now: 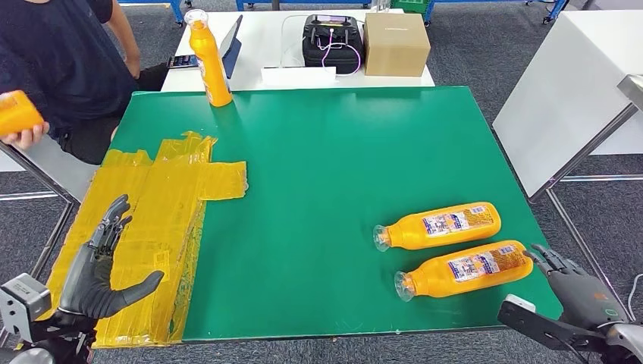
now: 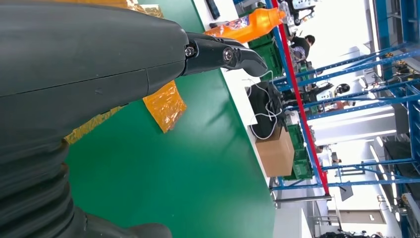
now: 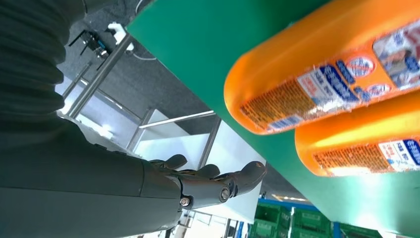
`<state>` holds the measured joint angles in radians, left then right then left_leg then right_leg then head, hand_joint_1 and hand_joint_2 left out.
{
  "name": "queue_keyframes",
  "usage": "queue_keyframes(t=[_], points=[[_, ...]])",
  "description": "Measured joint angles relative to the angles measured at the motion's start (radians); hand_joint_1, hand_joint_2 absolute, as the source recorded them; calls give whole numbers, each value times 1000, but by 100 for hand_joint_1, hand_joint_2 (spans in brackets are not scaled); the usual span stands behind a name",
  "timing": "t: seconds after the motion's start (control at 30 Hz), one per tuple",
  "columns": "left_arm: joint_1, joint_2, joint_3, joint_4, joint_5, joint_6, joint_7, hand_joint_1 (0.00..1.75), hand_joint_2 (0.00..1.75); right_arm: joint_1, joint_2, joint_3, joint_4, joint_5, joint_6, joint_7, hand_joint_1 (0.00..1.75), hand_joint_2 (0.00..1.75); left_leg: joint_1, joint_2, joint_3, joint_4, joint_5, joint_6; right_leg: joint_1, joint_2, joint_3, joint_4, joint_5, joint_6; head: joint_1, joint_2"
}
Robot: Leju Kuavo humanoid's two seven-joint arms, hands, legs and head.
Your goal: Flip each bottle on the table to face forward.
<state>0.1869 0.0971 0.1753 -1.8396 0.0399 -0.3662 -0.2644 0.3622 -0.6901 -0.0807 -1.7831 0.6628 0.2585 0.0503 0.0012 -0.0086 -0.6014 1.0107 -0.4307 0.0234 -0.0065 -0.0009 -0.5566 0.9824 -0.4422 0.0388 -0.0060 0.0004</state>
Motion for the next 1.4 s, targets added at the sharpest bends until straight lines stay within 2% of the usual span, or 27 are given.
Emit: queue_keyframes(t=[0.43,1.1,1.4], points=[[-17,7,-6,7,5,0,4,0,175,-160,-1,82,89,90,7,0,0,175,0,0,0,0,0,0,0,0,0,0,0,0,0,0],[-50,16,-15,21,23,0,12,0,175,-275,-23,186,192,90,72,0,0,175,0,-1,-1,0,0,0,0,0,0,0,0,0,0,0],[-63,23,-24,28,34,0,13,0,175,-367,-40,254,265,92,107,-14,0,175,0,-1,-1,0,0,0,0,0,0,0,0,0,0,0]])
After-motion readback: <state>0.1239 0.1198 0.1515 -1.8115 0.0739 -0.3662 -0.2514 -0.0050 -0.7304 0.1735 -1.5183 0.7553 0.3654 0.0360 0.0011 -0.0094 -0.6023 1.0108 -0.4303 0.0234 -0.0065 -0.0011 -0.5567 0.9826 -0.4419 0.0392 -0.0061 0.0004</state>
